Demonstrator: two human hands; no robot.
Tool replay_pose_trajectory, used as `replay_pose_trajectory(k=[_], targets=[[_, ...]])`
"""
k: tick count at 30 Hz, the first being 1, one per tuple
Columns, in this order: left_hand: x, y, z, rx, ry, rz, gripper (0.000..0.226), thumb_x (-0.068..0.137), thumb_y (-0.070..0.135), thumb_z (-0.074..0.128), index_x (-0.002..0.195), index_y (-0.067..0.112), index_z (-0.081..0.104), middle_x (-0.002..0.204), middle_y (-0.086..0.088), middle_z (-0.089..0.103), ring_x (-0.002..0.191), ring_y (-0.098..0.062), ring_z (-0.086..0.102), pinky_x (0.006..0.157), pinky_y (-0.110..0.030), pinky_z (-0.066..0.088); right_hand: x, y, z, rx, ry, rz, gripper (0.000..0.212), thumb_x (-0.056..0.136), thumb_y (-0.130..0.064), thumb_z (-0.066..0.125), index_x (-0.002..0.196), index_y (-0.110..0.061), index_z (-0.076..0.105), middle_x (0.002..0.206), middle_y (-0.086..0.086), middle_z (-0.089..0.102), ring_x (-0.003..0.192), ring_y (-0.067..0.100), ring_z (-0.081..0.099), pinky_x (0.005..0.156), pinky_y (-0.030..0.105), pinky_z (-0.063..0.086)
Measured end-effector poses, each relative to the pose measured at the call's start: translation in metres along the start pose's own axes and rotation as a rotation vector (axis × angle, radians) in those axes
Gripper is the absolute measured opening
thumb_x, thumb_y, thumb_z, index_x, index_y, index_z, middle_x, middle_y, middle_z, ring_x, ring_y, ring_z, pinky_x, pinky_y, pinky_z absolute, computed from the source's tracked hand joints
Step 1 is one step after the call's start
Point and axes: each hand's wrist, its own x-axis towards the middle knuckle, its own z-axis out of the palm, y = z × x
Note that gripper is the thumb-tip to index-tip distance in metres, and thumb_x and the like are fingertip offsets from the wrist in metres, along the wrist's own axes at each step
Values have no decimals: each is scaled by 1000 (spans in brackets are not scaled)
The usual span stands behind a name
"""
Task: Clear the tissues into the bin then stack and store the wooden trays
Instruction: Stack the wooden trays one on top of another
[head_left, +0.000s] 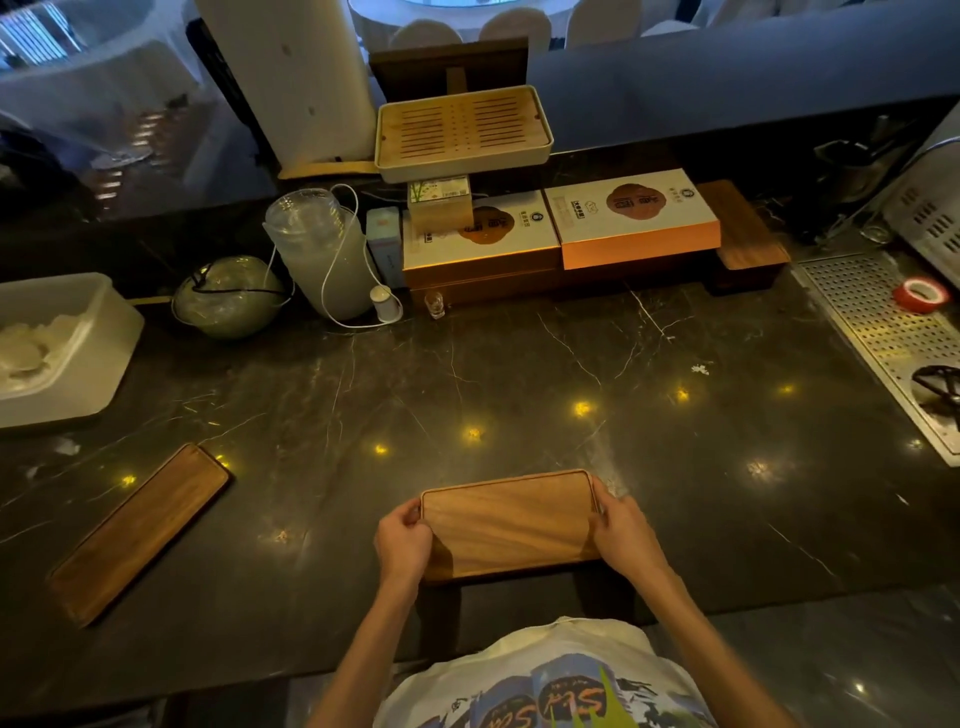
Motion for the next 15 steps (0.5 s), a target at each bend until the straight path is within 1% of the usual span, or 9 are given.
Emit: replay_pose_trajectory(k=[3, 6, 8, 10, 13, 15], targets=[[2, 1, 0, 28, 17, 29, 38, 93, 5, 54, 130, 7, 57, 122, -10, 64, 114, -25, 58, 97, -44, 52, -2, 0, 3, 5, 10, -12, 54, 100, -22, 37, 151, -34, 23, 134, 14, 44, 116, 32, 52, 99, 44, 47], [-1, 0, 0, 58, 27, 31, 34, 93, 6, 56, 127, 7, 58, 118, -10, 64, 112, -26, 59, 95, -42, 53, -3, 0, 3, 34, 11, -14, 53, 100, -21, 38, 151, -33, 25, 135, 13, 43, 116, 31, 52, 98, 42, 47], [-4, -2, 0, 63, 28, 31, 32, 93, 7, 57, 125, 8, 57, 117, -10, 64, 109, -24, 59, 92, -39, 53, -6, -1, 5, 117, 26, -27, 52, 100, -17, 41, 149, -29, 30, 138, 12, 45, 121, 29, 51, 101, 41, 45], [-7, -3, 0, 66, 39, 25, 35, 93, 7, 57, 127, 8, 55, 120, -10, 62, 110, -23, 58, 92, -37, 51, -10, -2, 7, 257, 44, -27, 53, 98, -11, 46, 148, -23, 33, 144, 11, 47, 128, 27, 47, 104, 41, 42], [-11, -3, 1, 74, 66, 15, 40, 93, 5, 55, 133, 5, 52, 124, -12, 61, 116, -26, 57, 94, -38, 49, -15, -3, 11, 438, 15, -7, 64, 97, -11, 51, 152, -19, 21, 154, 5, 36, 139, 24, 36, 110, 39, 35], [-14, -3, 2, 79, 59, 18, 39, 93, 6, 56, 131, 5, 53, 123, -12, 62, 112, -24, 58, 91, -36, 49, -18, -3, 12, 489, -17, 4, 67, 97, -9, 51, 153, -20, 18, 156, 6, 32, 141, 24, 34, 112, 41, 34]])
